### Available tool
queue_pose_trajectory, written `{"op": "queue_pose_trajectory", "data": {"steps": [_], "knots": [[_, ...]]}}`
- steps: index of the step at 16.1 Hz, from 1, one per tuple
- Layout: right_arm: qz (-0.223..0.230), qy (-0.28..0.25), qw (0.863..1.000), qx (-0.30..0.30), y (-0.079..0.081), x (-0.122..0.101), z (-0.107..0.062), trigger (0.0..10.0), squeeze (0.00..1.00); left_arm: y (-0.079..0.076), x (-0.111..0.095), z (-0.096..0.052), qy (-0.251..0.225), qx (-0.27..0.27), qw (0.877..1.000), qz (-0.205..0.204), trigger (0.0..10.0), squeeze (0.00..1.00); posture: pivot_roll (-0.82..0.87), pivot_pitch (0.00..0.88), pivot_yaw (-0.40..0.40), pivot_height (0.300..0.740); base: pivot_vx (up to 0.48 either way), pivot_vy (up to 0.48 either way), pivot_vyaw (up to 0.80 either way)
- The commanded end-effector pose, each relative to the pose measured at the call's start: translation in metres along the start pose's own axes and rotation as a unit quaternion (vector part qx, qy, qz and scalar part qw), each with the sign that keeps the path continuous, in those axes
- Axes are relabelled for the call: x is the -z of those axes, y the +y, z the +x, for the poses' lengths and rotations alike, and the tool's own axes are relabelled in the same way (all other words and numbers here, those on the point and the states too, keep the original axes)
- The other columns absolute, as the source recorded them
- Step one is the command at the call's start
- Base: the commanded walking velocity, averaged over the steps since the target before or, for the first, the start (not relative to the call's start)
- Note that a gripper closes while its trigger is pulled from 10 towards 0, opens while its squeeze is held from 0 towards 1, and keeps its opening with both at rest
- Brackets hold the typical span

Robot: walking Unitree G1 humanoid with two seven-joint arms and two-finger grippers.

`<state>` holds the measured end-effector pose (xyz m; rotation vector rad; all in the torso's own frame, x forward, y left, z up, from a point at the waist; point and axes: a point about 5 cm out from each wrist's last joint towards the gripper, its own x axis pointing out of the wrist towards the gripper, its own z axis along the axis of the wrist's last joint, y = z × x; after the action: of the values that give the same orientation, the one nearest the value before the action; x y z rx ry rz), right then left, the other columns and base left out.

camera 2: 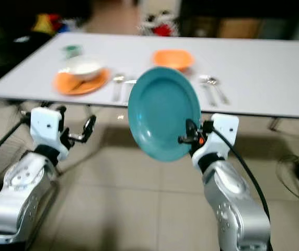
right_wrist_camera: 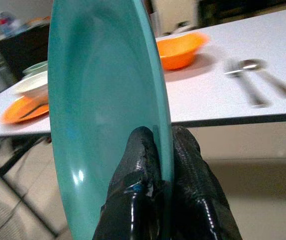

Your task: Setting the table

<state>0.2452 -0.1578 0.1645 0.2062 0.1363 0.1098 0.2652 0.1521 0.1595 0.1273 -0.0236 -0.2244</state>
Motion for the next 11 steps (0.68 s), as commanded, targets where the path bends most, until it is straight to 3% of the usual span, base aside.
{"op": "queue_pose_trajectory", "data": {"steps": [1,4,8,11], "knots": [[-0.004,-0.015,1.0,0.017,-0.0074,-0.0079,-0.0015,10.0,0.0,-0.0067,-0.0026,0.0017,-0.005,0.014,1.0,-0.005,10.0,0.0,0.04,0.0,0.04,0.74,0.326,0.0,0.0],[-0.003,-0.015,1.0,0.015,-0.0071,-0.0082,-0.001,10.0,0.0,-0.0061,-0.002,0.0009,-0.005,0.012,1.0,-0.006,10.0,0.0,0.04,0.0,0.035,0.74,0.326,0.0,0.0],[-0.002,-0.007,1.0,0.001,-0.0046,-0.007,-0.0005,10.0,0.0,-0.0064,-0.0002,-0.0004,-0.002,0.009,1.0,-0.007,10.0,0.0,0.04,0.0,0.028,0.74,0.329,0.0,-0.8],[0.008,-0.001,1.0,-0.023,-0.0003,-0.0061,0.0004,10.0,0.0,-0.0048,-0.0001,-0.0013,-0.002,0.005,1.0,-0.006,10.0,0.0,0.05,0.0,0.026,0.74,0.326,0.0,0.0]]}}
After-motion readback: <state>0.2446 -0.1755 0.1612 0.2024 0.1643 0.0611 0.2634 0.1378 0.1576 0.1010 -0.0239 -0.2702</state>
